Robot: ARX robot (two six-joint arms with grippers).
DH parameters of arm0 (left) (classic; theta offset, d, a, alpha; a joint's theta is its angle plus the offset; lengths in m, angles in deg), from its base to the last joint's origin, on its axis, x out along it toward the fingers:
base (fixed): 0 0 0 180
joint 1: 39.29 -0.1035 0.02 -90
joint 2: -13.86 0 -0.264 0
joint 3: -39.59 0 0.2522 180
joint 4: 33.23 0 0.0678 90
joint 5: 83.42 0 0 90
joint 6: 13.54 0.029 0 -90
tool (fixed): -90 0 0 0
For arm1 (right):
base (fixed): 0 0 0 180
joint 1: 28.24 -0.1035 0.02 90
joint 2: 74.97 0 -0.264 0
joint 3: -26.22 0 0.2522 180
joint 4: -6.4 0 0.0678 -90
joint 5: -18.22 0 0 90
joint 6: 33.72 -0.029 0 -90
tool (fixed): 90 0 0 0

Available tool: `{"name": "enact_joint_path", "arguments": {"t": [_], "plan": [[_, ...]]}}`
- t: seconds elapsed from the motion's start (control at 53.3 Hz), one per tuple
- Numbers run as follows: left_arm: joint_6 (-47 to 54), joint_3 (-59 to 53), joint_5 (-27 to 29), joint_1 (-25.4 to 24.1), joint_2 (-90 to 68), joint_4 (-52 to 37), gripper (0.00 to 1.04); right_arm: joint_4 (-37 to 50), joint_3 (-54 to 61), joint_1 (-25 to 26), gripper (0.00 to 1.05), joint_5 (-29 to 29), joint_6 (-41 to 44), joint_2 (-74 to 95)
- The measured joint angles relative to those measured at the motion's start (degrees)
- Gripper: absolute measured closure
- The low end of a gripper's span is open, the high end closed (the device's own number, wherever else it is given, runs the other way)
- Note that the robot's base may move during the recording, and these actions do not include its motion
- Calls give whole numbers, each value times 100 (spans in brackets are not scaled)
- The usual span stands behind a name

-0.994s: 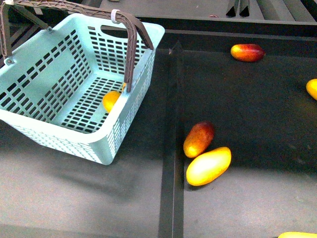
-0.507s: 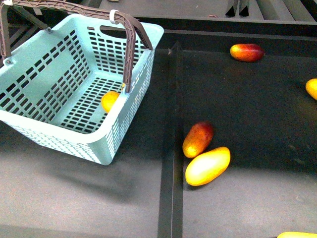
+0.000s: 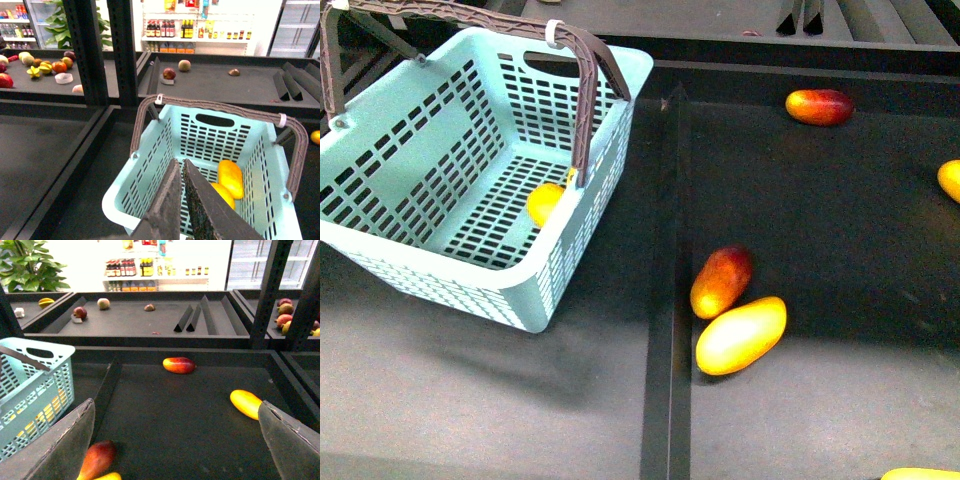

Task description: Pick lemon and mango into basket

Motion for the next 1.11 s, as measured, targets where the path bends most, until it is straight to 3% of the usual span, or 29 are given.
{"name": "enact_joint_path", "arguments": {"t": [0.619, 1.107], "plan": [[0, -107, -7, 0, 2577, 2332, 102, 0, 0, 0, 9, 0, 0, 0], [0, -107, -7, 0, 3674, 3412, 102, 0, 0, 0, 9, 0, 0, 0]]}}
